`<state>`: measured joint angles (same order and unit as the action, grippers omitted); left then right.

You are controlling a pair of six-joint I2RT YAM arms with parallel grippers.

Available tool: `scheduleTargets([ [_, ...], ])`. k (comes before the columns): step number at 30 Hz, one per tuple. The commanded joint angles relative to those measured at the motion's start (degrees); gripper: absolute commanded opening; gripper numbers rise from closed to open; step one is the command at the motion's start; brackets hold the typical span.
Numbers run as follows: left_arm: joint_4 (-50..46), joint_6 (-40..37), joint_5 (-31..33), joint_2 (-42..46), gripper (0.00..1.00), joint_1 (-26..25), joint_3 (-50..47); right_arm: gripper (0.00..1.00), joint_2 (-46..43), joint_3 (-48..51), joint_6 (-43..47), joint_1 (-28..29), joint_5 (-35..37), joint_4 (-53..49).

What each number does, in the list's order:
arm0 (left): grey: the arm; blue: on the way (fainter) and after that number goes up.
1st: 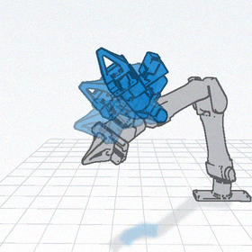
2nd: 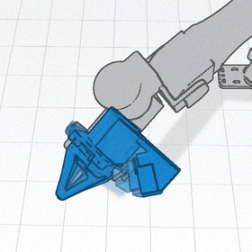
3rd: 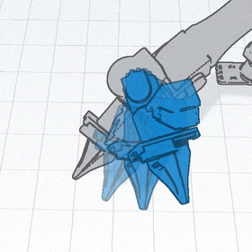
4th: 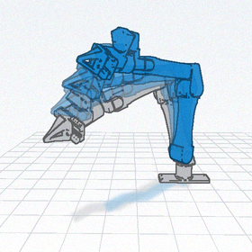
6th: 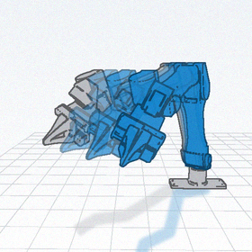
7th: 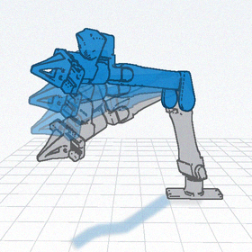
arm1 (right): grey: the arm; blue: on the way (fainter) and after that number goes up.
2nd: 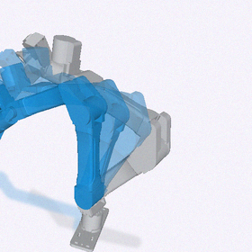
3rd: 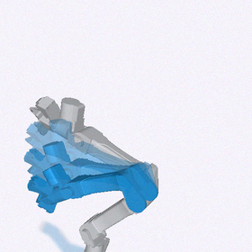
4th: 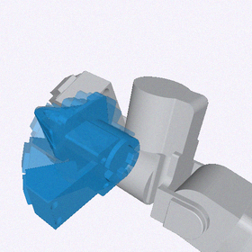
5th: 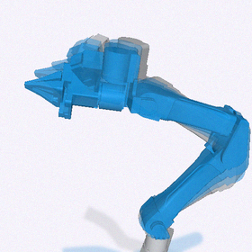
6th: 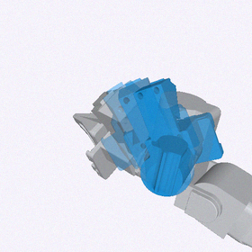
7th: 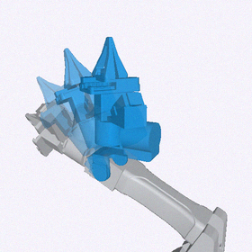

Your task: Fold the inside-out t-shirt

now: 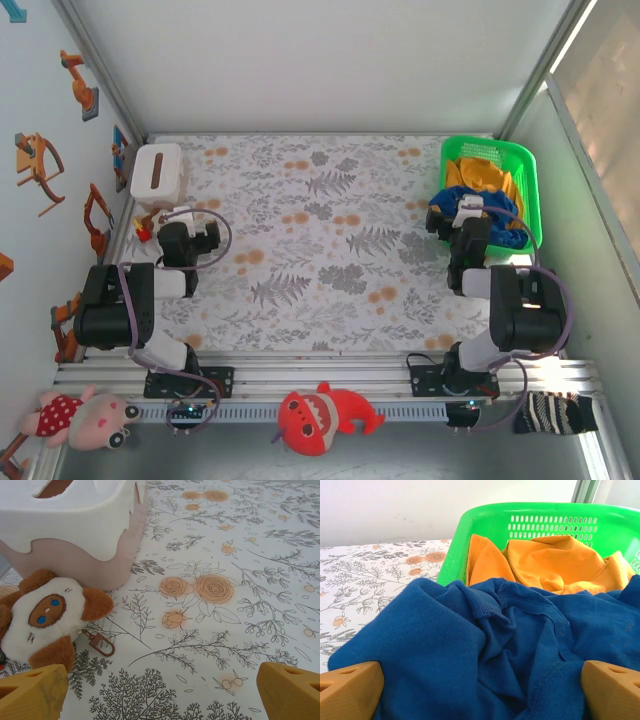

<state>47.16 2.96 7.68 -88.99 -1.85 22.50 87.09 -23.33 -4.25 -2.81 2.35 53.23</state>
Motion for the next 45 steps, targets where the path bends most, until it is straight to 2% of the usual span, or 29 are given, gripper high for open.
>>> scheduleTargets([
  [1,1.19,-0.34,-0.3,0.58,0.96,-0.17,0.72,0.99,1.33,0.74,0.3,0.26,-1.11,-3.96],
  [35,0.95,-0.3,-0.43,0.62,0.96,-0.09,0.88,0.99,1.35,0.58,-0.63,-0.85,-2.96,-4.03],
  [37,1.1,-0.37,-0.39,0.93,0.96,-0.15,0.91,0.96,0.91,0.74,-0.42,-0.83,-3.63,-3.73],
  [39,-7.57,-0.2,0.96,3.72,0.96,-0.52,4.17,0.93,-4.76,0.73,0.68,-0.69,-4.93,-8.21],
  [41,-14.9,0.15,2.17,5.72,0.96,-0.44,7.59,0.93,-11.97,0.57,0.54,-0.09,-2.63,-14.18],
  [42,-17.16,0.33,2.68,6.54,0.96,-0.43,8.72,0.99,-16.14,-0.2,-1.89,-0.09,-1.33,-18.38],
  [45,-21.56,1.49,5.21,9.21,0.96,-0.27,10.58,0.99,-25.28,-8.6,-7.24,-0.12,-0.85,-36.33],
])
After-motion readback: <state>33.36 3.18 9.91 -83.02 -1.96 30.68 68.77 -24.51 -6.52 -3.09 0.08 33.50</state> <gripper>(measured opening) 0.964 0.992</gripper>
